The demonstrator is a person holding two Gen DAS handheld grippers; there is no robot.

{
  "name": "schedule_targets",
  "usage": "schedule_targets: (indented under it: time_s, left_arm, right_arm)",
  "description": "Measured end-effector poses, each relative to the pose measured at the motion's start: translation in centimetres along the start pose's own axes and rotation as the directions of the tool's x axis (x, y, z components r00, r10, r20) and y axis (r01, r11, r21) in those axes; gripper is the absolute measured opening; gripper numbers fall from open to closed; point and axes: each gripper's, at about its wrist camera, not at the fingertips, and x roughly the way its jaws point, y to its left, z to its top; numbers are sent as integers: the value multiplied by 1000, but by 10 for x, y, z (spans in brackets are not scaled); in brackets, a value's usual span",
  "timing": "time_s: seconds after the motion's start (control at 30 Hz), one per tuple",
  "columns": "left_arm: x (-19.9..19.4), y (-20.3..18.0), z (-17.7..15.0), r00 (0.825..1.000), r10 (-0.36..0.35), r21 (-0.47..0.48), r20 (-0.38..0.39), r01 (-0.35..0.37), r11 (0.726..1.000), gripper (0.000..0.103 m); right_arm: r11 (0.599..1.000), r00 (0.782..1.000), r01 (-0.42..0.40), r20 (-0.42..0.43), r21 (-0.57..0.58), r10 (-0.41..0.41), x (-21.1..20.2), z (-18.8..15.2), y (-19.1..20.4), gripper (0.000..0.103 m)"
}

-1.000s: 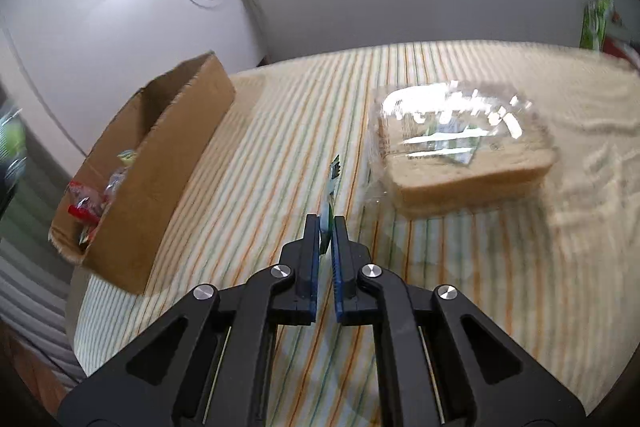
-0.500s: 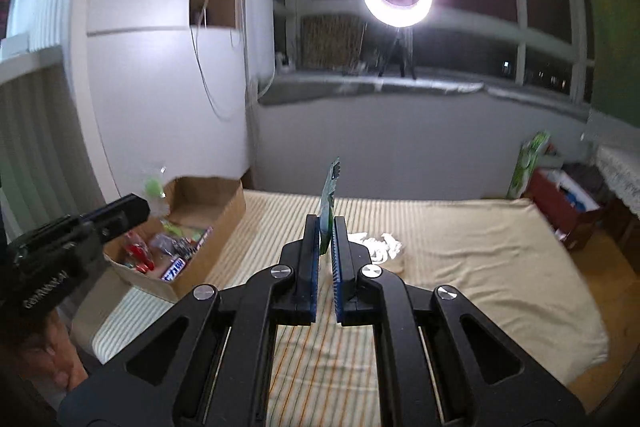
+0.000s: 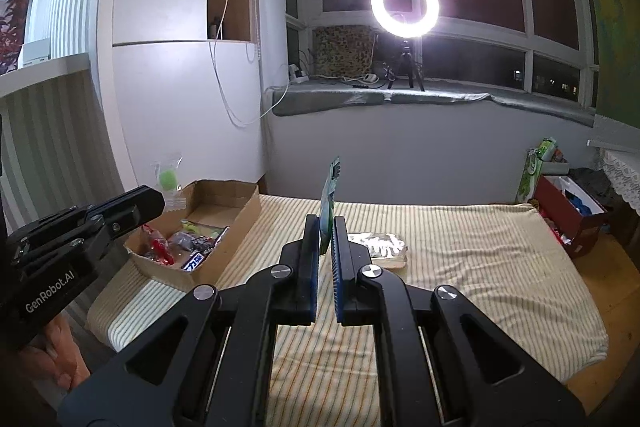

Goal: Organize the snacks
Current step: 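Carry both held items over the cardboard box and open both tools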

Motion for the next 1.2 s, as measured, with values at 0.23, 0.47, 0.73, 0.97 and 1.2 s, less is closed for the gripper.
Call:
schedule_targets:
  time_s: [0.23,0.47,0.73,0.97,1.2]
  left_arm:
    - [-4,16,-3,998,69,8,4,-69,998,3]
    - [-19,66,-4,984,177,-25,31,-176,984,3]
    - [-37,123,0,953,298,-90,51,-293,952,3]
    - [-32,146,-2,939,342,-113,34,-336,935,3]
    - [-3,155,-9,944,329,-122,-25,-330,936,3]
  right_arm:
    - [998,998,-40,-43,-41,39,25,-3,29,6]
    - [983,989,-136,-73,-123,127,59,1,93,6]
    - [954,968,-245,-91,-176,232,90,7,154,6]
    - [947,961,-271,-111,-173,255,114,8,167,6]
    - [948,953,-284,-148,-144,263,147,2,159,6]
